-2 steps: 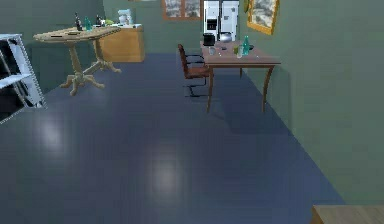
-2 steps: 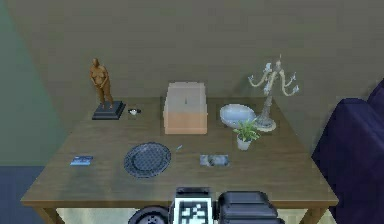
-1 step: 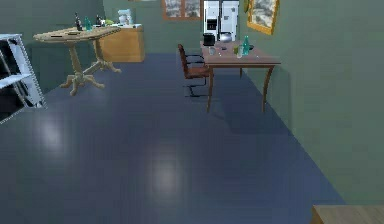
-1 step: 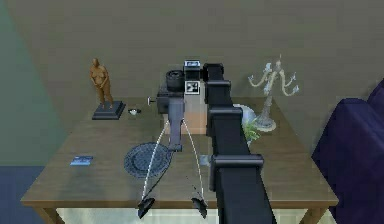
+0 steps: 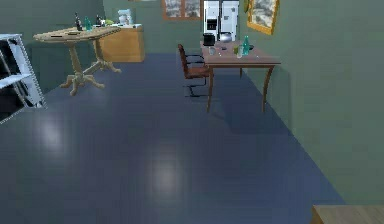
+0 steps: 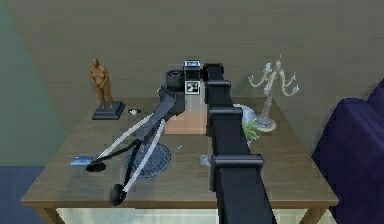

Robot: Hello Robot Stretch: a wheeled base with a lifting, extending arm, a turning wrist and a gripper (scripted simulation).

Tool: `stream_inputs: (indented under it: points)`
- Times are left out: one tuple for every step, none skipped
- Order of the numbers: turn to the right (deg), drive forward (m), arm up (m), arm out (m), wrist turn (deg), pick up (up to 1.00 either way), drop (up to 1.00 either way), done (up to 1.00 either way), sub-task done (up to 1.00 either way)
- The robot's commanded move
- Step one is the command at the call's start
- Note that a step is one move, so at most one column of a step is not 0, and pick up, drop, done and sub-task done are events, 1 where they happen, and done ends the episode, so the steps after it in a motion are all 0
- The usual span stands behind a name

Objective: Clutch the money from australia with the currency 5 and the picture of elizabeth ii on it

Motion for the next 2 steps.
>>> stream_inputs:
  points:
    - [0.0,0.0,0.0,0.0,45.0,0.0,0.0,0.0,0.0]
    - [0.0,0.0,0.0,0.0,45.0,0.0,0.0,0.0,0.0]
